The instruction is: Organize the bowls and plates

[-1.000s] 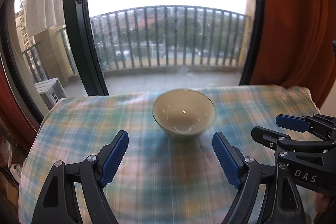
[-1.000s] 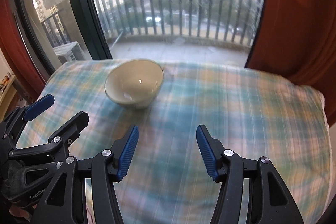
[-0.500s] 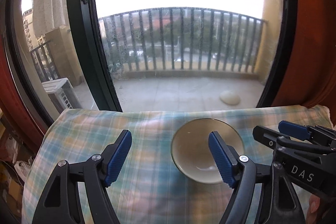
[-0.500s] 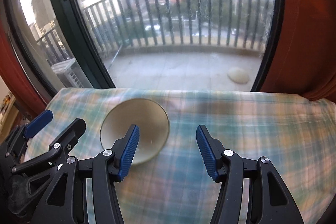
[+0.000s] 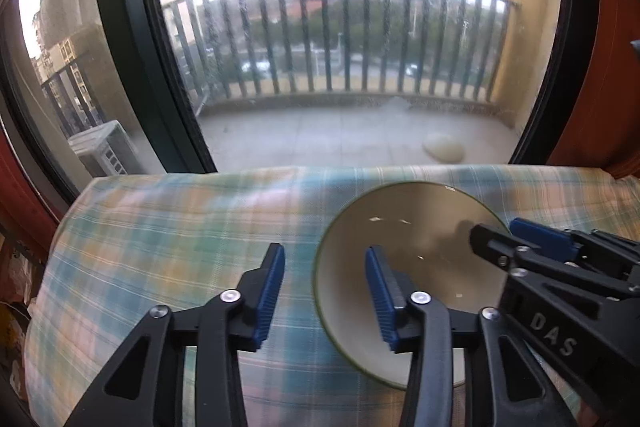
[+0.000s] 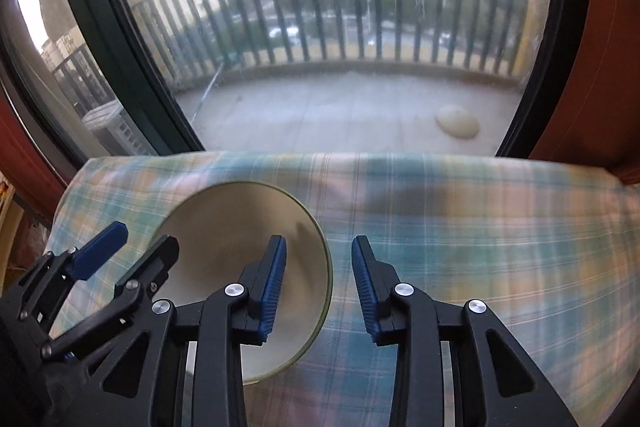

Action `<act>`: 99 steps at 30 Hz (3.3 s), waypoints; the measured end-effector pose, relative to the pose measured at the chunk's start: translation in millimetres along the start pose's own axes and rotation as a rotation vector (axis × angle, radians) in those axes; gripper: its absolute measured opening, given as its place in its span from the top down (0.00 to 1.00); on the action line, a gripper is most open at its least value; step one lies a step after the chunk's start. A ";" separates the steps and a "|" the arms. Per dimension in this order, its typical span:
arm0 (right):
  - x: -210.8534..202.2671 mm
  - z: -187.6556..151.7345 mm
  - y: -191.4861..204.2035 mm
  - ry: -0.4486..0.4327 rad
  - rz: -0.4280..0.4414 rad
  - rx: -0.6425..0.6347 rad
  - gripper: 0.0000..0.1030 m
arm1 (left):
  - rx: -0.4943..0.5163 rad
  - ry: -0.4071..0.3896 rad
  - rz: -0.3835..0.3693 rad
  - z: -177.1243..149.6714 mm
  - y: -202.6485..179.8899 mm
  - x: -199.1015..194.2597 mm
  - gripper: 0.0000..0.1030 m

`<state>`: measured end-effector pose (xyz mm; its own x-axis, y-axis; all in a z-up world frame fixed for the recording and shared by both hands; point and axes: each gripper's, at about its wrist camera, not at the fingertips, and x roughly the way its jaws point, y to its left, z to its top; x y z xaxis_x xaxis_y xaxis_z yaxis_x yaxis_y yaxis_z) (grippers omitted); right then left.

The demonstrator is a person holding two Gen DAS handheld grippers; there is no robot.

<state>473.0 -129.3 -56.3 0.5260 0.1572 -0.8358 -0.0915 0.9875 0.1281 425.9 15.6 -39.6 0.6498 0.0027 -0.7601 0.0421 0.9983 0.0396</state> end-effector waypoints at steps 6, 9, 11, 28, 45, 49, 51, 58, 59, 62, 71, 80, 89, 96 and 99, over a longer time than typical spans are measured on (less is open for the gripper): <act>10.1 -6.5 1.2 0.022 -0.002 0.000 0.87 | 0.001 0.025 -0.004 -1.5 -6.5 5.8 0.77; 9.0 -8.2 2.6 0.012 -0.010 -0.006 0.87 | 0.008 0.029 0.008 -1.6 -6.6 9.9 0.80; 9.0 -9.1 3.5 0.006 -0.014 -0.013 0.87 | 0.012 0.025 0.014 -2.2 -7.8 11.0 0.80; -3.8 -17.7 3.8 0.075 -0.031 -0.022 0.87 | -0.016 0.045 -0.026 -5.5 -7.8 -6.5 0.80; -53.6 -41.2 16.9 0.067 -0.038 -0.059 0.87 | 0.011 0.025 -0.029 -27.3 -9.0 -51.8 0.80; -74.6 -46.2 18.9 0.049 -0.045 -0.066 0.87 | 0.011 0.016 -0.045 -31.2 -10.1 -70.5 0.80; -84.6 -49.6 20.8 0.039 -0.050 -0.075 0.87 | 0.016 0.010 -0.046 -33.0 -10.3 -79.2 0.80; -122.6 -64.6 22.3 -0.002 -0.056 -0.095 0.87 | 0.032 -0.038 -0.047 -43.2 -14.3 -114.0 0.80; -129.3 -68.1 22.3 -0.008 -0.055 -0.098 0.87 | 0.034 -0.043 -0.045 -44.7 -14.8 -118.4 0.80; -145.4 -76.0 21.4 -0.017 -0.051 -0.093 0.87 | 0.052 -0.061 -0.049 -51.5 -18.2 -133.5 0.80; -187.6 -106.7 11.4 -0.046 -0.041 -0.099 0.87 | 0.065 -0.069 -0.080 -76.8 -26.4 -161.6 0.80; -219.9 -141.5 -0.9 -0.061 -0.060 -0.096 0.87 | 0.104 -0.073 -0.121 -102.2 -41.9 -188.9 0.80; -239.8 -175.6 -12.7 -0.042 -0.047 -0.078 0.87 | 0.151 -0.109 -0.147 -124.3 -53.8 -214.2 0.80; -254.8 -196.2 -14.7 -0.050 -0.047 -0.086 0.87 | 0.173 -0.084 -0.172 -142.8 -61.8 -217.9 0.80; -257.4 -203.7 -17.7 -0.045 -0.051 -0.078 0.87 | 0.192 -0.074 -0.178 -151.8 -67.6 -217.6 0.80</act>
<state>167.0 -189.1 47.7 0.5694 0.1086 -0.8149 -0.1283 0.9908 0.0425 166.4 -43.8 24.7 0.6728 -0.1827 -0.7170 0.2991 0.9535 0.0377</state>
